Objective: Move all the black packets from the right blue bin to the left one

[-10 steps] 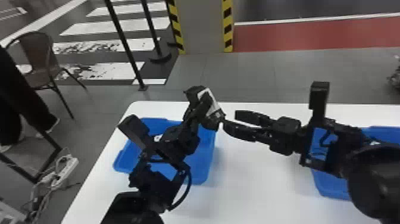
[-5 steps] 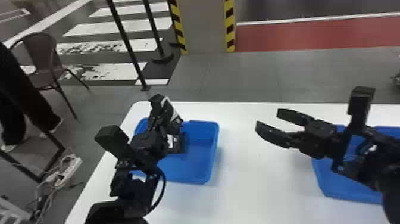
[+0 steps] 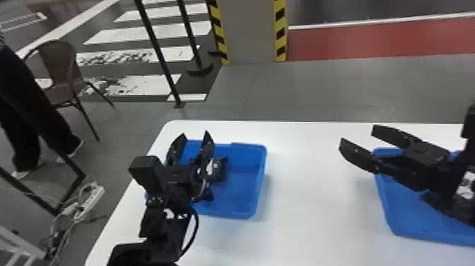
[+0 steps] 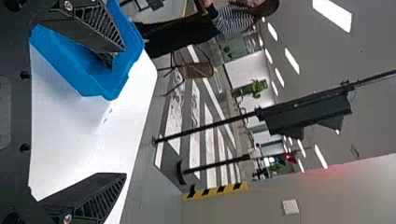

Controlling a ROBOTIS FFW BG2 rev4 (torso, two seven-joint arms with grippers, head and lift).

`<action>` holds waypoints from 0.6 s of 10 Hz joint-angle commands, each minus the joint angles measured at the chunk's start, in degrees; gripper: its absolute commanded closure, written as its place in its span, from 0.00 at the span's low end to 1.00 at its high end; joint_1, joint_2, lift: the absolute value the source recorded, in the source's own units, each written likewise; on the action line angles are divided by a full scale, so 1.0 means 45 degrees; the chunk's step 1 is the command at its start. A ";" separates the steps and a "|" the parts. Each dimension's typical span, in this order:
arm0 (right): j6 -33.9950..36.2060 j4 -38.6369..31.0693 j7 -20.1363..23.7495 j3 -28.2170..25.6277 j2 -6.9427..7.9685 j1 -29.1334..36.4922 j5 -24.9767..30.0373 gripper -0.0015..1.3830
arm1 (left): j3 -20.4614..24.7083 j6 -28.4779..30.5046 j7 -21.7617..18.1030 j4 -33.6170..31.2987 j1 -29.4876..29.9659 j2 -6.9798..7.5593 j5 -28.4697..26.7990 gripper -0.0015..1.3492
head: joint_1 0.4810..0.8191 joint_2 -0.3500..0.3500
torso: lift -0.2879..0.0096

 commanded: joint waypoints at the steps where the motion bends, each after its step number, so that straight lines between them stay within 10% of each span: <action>1: 0.0659 -0.1878 -0.0894 -0.0520 0.0000 0.0917 0.0555 0.05 | -0.0290 -0.0471 0.0000 0.0001 0.0033 0.0073 0.0298 0.04 | 0.63 0.83 | 0.60; 6: 0.3409 -0.6472 -0.5894 -0.1731 0.0078 0.4417 0.0887 0.06 | -0.0896 -0.1439 -0.0019 -0.0030 0.0439 0.0132 0.0259 0.04 | 0.63 0.62 | 0.60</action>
